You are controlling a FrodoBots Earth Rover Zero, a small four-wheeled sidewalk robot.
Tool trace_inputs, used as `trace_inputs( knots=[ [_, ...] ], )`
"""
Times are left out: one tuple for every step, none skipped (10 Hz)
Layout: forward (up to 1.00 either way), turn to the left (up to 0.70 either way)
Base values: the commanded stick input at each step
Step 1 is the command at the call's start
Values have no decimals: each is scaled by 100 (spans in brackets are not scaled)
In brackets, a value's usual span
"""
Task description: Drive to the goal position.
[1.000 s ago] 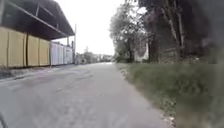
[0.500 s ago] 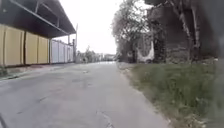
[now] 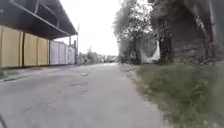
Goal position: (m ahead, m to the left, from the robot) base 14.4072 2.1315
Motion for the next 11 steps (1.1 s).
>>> trace_inputs(
  knots=[
    [100, 0],
    [100, 0],
    [100, 0],
    [100, 0],
    [100, 0],
    [100, 0],
    [100, 0],
    [100, 0],
    [100, 0],
    [100, 0],
    [100, 0]
  ],
)
